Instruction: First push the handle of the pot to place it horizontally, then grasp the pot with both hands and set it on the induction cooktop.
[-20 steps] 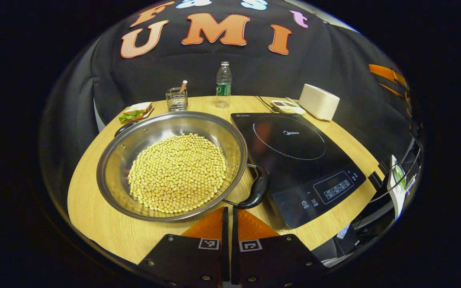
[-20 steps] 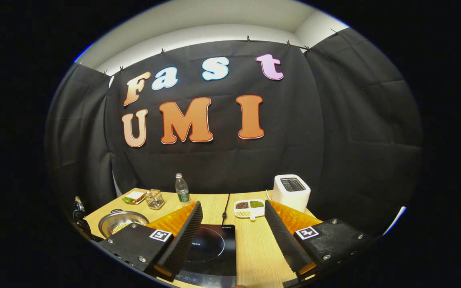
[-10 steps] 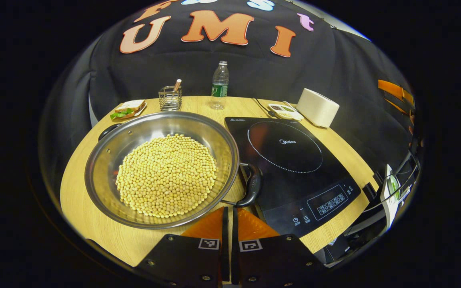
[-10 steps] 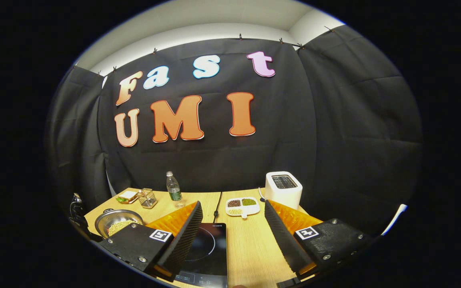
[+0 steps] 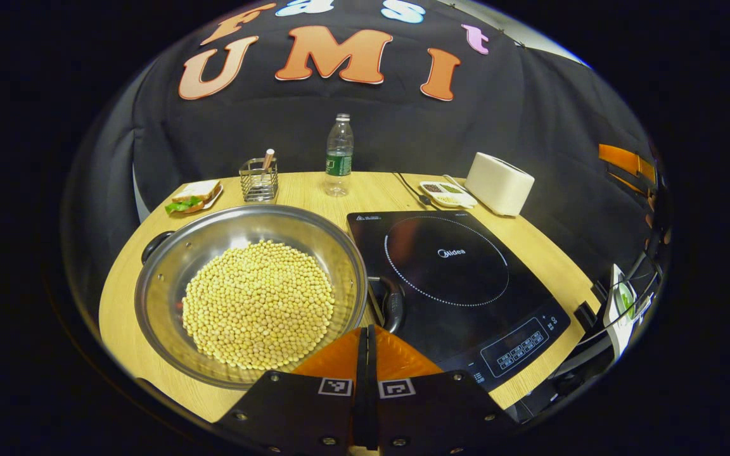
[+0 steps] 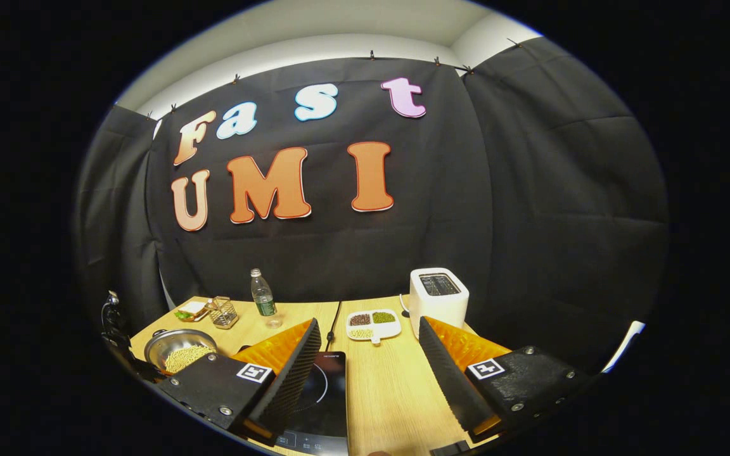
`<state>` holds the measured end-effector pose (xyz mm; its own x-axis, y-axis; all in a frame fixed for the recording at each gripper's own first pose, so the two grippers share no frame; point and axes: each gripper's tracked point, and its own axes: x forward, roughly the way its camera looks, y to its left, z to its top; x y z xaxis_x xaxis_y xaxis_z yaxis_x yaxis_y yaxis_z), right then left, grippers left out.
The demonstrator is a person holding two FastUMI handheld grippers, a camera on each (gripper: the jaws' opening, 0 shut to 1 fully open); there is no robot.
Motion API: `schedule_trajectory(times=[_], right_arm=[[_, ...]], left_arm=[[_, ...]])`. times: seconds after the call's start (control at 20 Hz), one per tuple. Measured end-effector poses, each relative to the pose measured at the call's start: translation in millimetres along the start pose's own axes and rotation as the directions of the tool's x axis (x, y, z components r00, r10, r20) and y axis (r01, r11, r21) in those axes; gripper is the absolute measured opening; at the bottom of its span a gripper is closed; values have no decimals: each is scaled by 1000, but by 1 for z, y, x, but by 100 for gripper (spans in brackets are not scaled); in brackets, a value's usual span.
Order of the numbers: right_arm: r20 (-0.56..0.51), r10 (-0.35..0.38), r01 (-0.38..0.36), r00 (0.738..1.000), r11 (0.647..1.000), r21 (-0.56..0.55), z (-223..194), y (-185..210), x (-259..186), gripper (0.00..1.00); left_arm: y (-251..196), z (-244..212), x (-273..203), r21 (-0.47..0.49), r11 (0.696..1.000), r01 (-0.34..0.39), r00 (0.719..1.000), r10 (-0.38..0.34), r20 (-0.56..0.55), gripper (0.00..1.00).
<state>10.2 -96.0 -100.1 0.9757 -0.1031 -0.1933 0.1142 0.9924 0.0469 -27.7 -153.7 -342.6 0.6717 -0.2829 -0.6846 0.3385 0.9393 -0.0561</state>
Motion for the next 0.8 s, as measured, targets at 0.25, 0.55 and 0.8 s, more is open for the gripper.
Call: schedule_trajectory(times=[0.25,0.55,0.8], right_arm=[[-16,-8,8,1000,1000,4,-7,-5,3,97],[-14,-18,18,1000,1000,-3,-6,-7,4,96],[-18,-29,28,999,1000,-10,-9,-7,6,96]], left_arm=[[-1,4,10,9,1000,6,1000,-6,-2,1],[-1,11,24,2,1000,17,1000,-17,0,1],[-2,18,34,3,1000,26,1000,-26,5,1]])
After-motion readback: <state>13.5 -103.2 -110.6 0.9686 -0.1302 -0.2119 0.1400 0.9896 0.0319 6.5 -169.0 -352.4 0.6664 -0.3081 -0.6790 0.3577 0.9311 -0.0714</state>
